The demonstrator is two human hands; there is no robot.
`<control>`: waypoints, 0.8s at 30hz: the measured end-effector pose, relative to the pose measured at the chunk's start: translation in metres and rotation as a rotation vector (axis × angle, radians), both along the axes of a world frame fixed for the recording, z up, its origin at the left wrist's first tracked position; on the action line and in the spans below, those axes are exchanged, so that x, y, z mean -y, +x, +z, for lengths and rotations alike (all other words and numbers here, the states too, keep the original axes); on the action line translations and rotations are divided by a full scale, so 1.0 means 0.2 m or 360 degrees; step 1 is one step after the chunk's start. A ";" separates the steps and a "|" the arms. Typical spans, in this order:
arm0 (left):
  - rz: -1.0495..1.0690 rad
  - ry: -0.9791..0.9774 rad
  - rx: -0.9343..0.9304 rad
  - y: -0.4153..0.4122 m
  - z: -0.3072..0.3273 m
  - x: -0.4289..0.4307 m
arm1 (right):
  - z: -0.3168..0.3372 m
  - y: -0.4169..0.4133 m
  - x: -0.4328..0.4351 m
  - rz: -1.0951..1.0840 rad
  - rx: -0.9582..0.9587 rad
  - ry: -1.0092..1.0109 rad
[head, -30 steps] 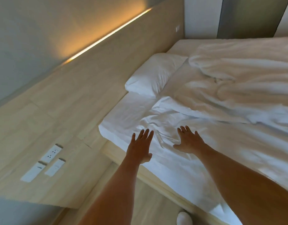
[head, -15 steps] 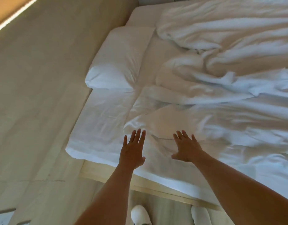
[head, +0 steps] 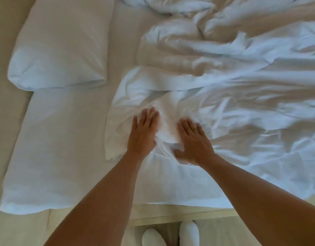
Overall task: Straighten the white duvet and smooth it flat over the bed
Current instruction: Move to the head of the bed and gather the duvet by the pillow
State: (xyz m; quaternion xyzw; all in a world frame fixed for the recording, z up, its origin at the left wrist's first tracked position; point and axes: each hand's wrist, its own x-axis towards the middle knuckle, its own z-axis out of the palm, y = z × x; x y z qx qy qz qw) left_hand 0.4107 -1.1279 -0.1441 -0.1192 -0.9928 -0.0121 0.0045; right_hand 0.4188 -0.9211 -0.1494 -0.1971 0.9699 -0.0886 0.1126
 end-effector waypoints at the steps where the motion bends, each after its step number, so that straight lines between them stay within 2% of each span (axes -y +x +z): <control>1: -0.0015 0.0089 -0.0051 -0.04 0.00 0.00 | -0.02 -0.02 0.00 -0.0035 -0.0051 -0.0042; 4: 0.0019 0.0361 -0.0226 -0.12 0.06 0.00 | -0.01 -0.04 0.02 -0.0081 -0.0079 -0.0198; 8: 0.0004 0.0375 -0.0104 -0.21 0.28 -0.03 | 0.12 -0.05 0.04 -0.0071 -0.0083 -0.0548; 12: -0.0053 0.0288 0.0057 -0.22 0.42 -0.03 | 0.14 -0.03 0.05 0.0051 -0.0158 -0.0274; 15: -0.0124 0.0233 0.0042 -0.17 0.41 -0.07 | 0.14 -0.11 0.04 -0.0178 -0.0279 -0.0204; 18: -0.0160 -0.0032 0.0058 -0.09 0.31 -0.10 | 0.17 -0.24 0.04 -0.0305 -0.0286 -0.0092; 21: -0.0020 -0.0376 0.0025 -0.04 0.19 -0.10 | 0.13 -0.29 0.00 -0.0340 -0.0379 0.0009; 24: 0.0105 -0.0404 -0.0131 -0.11 0.14 -0.07 | 0.04 -0.33 -0.07 -0.0386 -0.0323 0.0164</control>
